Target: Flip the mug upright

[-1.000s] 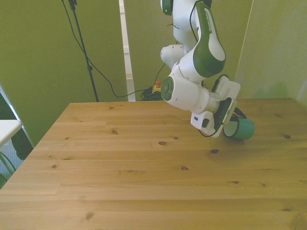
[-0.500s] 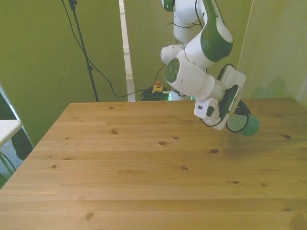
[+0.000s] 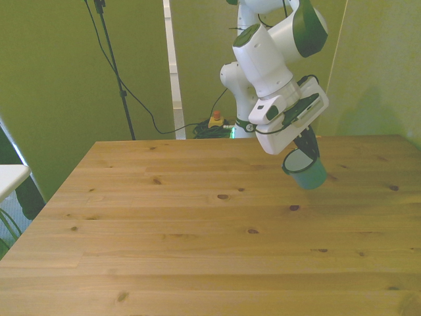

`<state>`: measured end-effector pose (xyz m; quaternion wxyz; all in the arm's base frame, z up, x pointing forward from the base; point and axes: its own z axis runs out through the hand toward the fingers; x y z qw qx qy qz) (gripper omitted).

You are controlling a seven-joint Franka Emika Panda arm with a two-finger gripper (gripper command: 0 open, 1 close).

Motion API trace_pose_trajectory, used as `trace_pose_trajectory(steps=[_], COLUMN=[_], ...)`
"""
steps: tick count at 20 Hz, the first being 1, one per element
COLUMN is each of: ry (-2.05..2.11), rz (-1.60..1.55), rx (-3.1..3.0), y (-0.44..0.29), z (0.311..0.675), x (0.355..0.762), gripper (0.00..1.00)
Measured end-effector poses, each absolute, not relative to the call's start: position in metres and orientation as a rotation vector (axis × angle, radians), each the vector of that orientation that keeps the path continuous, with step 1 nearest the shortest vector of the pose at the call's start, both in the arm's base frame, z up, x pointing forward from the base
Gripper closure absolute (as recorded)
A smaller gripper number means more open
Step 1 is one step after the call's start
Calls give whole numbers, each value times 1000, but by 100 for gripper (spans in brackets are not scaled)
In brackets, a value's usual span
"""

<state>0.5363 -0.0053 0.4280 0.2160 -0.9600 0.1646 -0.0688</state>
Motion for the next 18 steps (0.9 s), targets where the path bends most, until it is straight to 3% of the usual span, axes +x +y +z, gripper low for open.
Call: trace_pose_trajectory(steps=[18], ry=[758], rz=[-358], rx=[-2919], y=[-29], z=[392], x=[540], gripper=[100])
